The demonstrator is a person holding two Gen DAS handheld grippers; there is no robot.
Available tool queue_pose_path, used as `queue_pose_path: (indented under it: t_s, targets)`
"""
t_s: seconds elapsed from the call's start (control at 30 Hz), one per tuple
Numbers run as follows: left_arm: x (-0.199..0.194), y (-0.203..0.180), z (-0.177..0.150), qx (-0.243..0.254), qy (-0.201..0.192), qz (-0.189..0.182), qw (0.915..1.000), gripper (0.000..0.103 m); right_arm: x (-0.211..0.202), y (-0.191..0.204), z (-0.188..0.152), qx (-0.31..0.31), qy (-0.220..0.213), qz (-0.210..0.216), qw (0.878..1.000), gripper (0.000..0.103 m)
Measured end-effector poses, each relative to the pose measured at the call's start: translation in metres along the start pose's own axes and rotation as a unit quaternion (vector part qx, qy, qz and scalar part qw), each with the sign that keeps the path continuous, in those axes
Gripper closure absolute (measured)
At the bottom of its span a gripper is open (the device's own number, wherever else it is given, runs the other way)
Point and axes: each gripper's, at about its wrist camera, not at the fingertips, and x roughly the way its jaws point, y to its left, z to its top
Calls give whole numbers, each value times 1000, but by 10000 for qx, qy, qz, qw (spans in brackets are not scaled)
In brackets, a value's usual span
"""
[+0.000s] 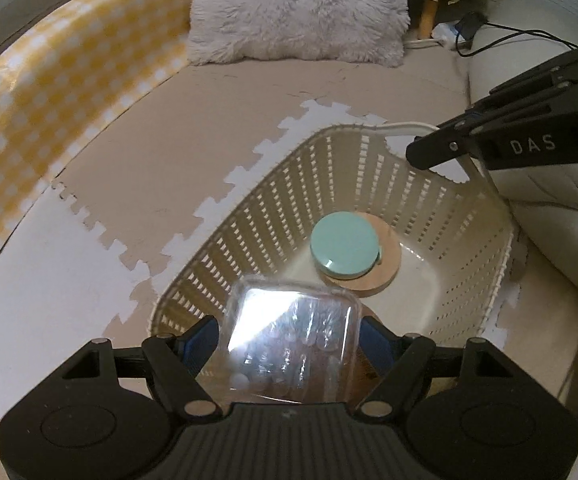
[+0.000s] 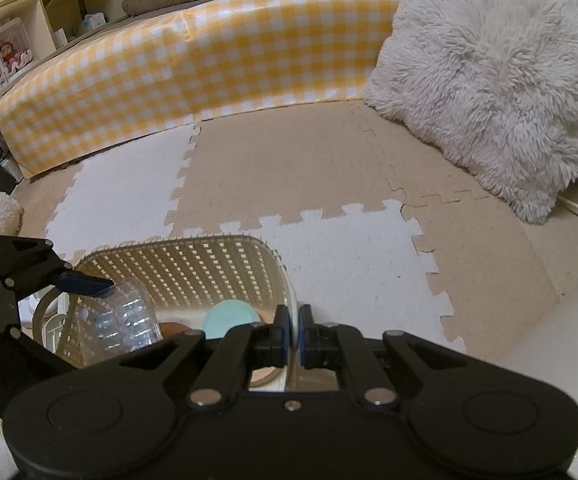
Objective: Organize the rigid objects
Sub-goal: 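Carry the clear screw box with the left tool and release it into the basket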
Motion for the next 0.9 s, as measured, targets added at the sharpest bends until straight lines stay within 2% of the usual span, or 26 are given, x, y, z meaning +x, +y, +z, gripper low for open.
queue_pose_path:
  t_s: [0.1, 0.17, 0.33, 0.47, 0.9]
  targets:
    - [2, 1, -2, -103, -19, -17, 9999, 20, 0, 0, 0, -2, 3, 17, 10000, 98]
    - [1, -1, -3, -98, -64, 110, 9999, 15, 1, 0, -1, -13, 9, 1, 10000, 98]
    - [-2, -2, -5, -234, -110, 73, 9996, 13, 1, 0, 0, -11, 13, -3, 10000, 98]
    - [-5, -4, -5, -237, -116, 70, 9996, 8, 2, 0, -1, 1, 16, -1, 10000, 98]
    - [-29, -11, 4, -405, -436, -68, 9982, 7, 2, 0, 0, -3, 25, -3, 10000, 98]
